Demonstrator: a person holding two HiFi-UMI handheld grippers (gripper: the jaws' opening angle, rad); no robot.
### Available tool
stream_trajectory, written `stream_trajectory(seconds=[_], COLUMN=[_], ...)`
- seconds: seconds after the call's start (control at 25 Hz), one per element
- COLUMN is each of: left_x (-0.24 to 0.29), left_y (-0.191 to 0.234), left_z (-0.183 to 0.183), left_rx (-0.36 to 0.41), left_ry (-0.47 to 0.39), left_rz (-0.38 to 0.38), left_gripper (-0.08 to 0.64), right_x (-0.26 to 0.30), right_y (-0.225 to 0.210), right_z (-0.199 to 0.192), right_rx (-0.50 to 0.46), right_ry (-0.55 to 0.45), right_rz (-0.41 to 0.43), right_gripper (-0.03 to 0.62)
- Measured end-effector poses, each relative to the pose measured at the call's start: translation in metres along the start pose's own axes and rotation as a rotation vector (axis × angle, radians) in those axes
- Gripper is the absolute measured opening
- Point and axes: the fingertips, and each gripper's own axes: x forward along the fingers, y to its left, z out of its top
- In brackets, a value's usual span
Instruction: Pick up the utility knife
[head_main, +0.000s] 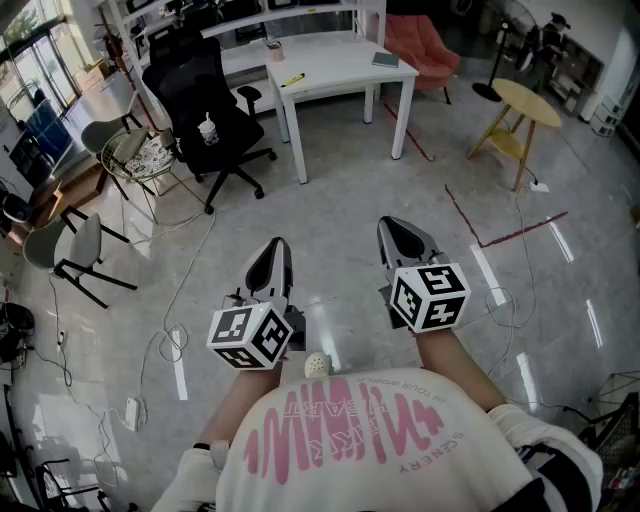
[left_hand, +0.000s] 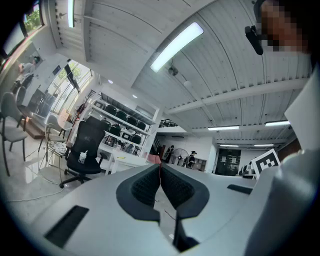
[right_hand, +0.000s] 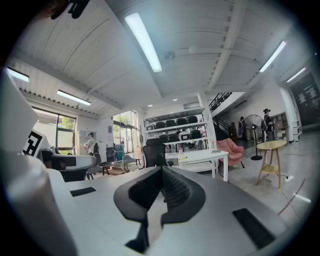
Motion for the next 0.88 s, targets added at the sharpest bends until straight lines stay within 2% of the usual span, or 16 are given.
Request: stream_trajectory(seconds=[0.44, 0.72, 0.88], left_x=[0.014, 0.053, 0.075], left_y=[0.009, 0.034, 0.065], left_z=[-0.003, 0.033, 0.051], left_rx=[-0.034, -0.008, -0.008], left_ry=[0.007, -0.022, -0.031], left_rz=[0.003, -0.034, -0.046], left_gripper=[0.025, 0.025, 0.025], right_x=[0.009, 0.052, 0.087], right_y=[-0.014, -0.016, -0.014], right_z=[0.0, 0.03, 0.044], right_rx=[0.006, 0.06, 0.052], right_ry=[0.005, -0.062, -0.086], right_rz=[-0.017, -0.012, -0.031], right_gripper=[0.012, 0.014, 0.014])
